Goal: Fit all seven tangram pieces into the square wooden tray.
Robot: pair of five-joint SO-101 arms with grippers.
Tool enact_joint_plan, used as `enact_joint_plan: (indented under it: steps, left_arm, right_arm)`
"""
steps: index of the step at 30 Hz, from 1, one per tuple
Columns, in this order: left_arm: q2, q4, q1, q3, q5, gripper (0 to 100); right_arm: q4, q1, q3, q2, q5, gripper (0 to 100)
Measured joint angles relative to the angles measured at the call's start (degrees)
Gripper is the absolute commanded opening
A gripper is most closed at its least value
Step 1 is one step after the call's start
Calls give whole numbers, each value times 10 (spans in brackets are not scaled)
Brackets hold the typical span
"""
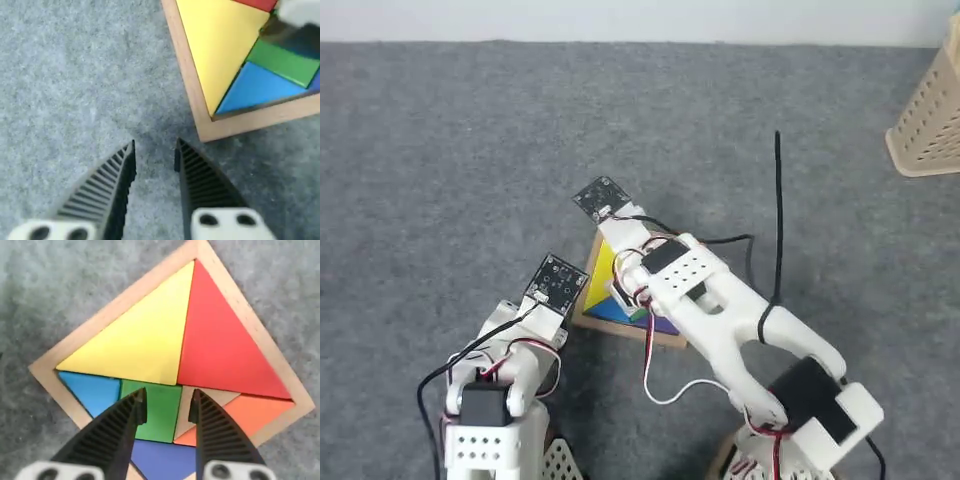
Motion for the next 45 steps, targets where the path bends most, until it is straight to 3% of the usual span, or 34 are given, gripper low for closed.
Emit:
enact_joint_plan:
  steps: [16, 45]
  left_arm:
    - [0, 0, 0, 0, 0, 119]
    - [0, 0, 0, 0, 0, 119]
  right_arm:
    - [0, -57, 21, -13, 0, 140]
    - [-9, -59, 1, 27, 0, 140]
